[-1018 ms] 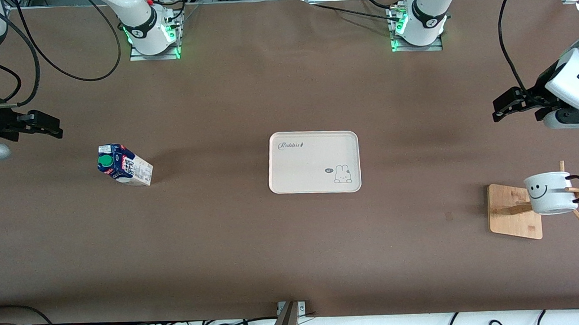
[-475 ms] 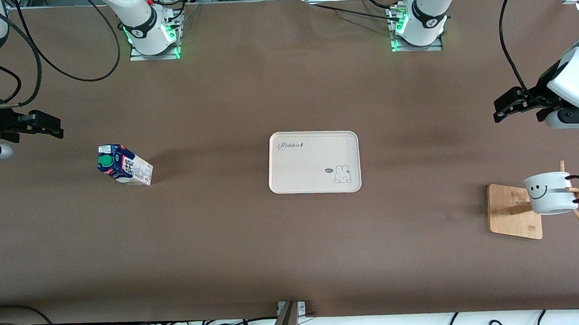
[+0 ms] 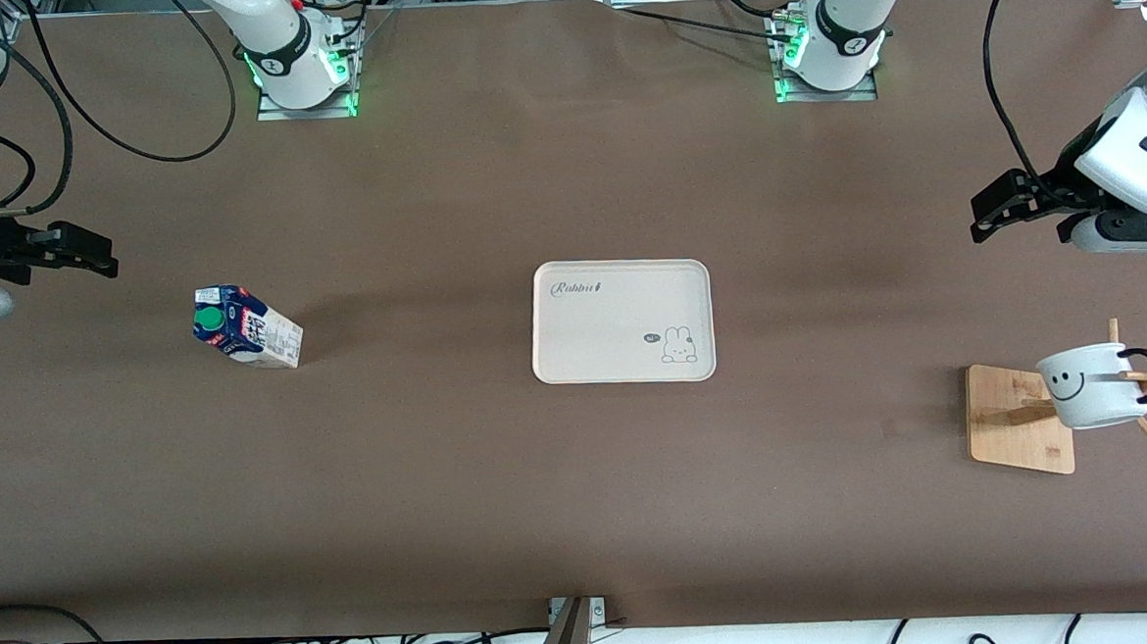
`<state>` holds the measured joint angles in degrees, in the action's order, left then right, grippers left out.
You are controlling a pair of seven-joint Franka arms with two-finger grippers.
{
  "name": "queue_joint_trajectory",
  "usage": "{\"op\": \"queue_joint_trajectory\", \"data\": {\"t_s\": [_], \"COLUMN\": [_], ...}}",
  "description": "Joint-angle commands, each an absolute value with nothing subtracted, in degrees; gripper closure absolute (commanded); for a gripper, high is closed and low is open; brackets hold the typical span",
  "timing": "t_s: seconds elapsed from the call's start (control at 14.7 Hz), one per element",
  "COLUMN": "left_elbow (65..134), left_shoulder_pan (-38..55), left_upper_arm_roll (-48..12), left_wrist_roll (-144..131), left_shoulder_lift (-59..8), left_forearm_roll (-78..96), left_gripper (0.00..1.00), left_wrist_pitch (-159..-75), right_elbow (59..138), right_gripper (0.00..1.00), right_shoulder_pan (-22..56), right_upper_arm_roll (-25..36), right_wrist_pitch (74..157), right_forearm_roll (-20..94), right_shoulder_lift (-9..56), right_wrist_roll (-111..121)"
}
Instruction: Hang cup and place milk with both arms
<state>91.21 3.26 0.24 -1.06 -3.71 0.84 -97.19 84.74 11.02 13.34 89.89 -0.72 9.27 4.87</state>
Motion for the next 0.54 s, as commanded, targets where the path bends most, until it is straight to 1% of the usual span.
{"op": "queue_joint_trajectory", "data": {"t_s": [0.0, 0.48], "left_elbow": [89.4, 89.2], "left_shoulder_pan": [3.2, 3.2], "left_upper_arm_roll": [0.2, 0.2], "left_wrist_roll": [-1.4, -1.3], "left_shoulder_lift": [-4.7, -4.7], "left_forearm_roll": [0.3, 0.6], "left_gripper": [0.0, 0.0], "left_wrist_pitch": [-95.7, -95.8], "right_elbow": [84.7, 84.8], "right_gripper": [0.0, 0.0], "right_shoulder_pan": [10.2, 10.4], "right_upper_arm_roll": [13.5, 13.2], "right_wrist_pitch": [91.1, 90.7], "right_forearm_roll": [-1.0, -0.8], "right_shoulder_lift": [9.3, 9.1], "right_wrist_roll": [4.6, 4.8]}}
